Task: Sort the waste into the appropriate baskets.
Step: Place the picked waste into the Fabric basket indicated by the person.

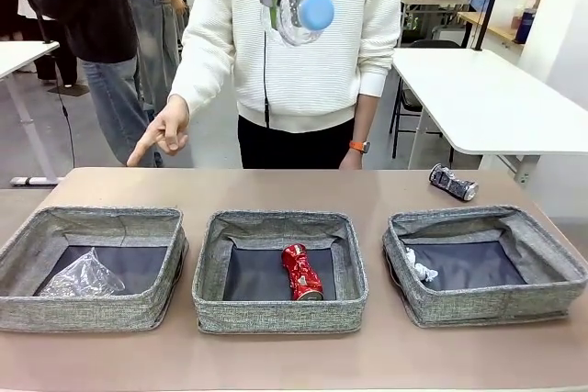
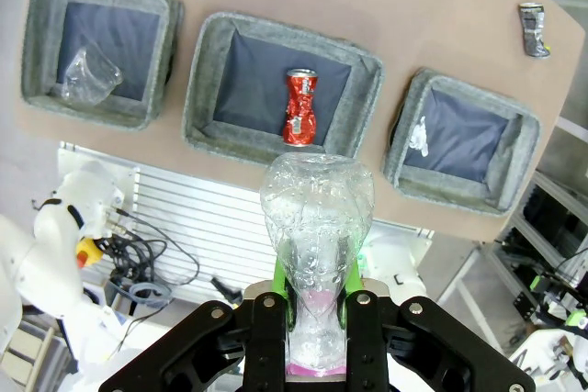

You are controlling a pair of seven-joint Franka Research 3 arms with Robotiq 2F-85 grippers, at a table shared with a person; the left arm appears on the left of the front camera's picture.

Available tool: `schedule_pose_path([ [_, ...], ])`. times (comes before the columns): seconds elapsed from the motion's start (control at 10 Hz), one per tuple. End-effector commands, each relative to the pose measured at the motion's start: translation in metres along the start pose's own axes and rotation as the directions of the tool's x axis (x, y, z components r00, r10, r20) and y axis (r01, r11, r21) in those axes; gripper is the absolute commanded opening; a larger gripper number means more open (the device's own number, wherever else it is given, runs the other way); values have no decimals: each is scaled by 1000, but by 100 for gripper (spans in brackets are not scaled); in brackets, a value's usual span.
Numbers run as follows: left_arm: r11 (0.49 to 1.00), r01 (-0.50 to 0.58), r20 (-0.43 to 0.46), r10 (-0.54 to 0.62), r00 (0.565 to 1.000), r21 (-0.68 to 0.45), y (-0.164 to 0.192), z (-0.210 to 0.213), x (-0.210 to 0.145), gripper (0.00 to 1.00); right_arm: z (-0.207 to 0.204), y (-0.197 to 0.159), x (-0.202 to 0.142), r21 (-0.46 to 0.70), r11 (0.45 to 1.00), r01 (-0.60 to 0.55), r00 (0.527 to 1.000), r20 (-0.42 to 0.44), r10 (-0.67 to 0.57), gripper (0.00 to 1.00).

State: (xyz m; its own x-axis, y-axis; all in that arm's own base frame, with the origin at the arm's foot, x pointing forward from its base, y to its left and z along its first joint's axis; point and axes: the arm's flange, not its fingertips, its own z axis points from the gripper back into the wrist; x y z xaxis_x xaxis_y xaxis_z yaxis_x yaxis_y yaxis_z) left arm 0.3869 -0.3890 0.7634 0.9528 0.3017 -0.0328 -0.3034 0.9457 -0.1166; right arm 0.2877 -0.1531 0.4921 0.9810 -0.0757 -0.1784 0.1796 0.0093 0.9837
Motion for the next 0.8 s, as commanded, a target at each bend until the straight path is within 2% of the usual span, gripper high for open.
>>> schedule_pose_path([
  [0.0, 1000, 2, 16, -2, 1000, 10, 6, -1, -2, 22, 1, 5, -1, 12, 1000, 8, 1000, 0, -8, 100],
  [0.1, 1000, 0, 0, 0, 1000, 0, 0, 0, 0, 22, 1, 5, -1, 12, 1000, 8, 1000, 0, -8, 100],
  [0.2, 982, 162, 144, -174, 974, 93, 1, 1, 4, 22, 1, 5, -1, 12, 1000, 8, 1000, 0, -8, 100],
  [0.3, 979, 124, 194, -154, 969, 162, 36, -24, 28, 22, 1, 5, -1, 12, 1000, 8, 1000, 0, -8, 100],
  [0.4, 984, 82, 119, -101, 988, 155, 86, -49, 40, 22, 1, 5, -1, 12, 1000, 8, 1000, 0, -8, 100],
  [0.5, 991, 7, 119, -23, 993, 134, 136, -70, 45, 22, 1, 5, -1, 12, 1000, 8, 1000, 0, -8, 100],
  [0.7, 974, -210, 41, 208, 977, 78, 228, -120, 62, 22, 1, 5, -1, 12, 1000, 8, 1000, 0, -8, 100],
])
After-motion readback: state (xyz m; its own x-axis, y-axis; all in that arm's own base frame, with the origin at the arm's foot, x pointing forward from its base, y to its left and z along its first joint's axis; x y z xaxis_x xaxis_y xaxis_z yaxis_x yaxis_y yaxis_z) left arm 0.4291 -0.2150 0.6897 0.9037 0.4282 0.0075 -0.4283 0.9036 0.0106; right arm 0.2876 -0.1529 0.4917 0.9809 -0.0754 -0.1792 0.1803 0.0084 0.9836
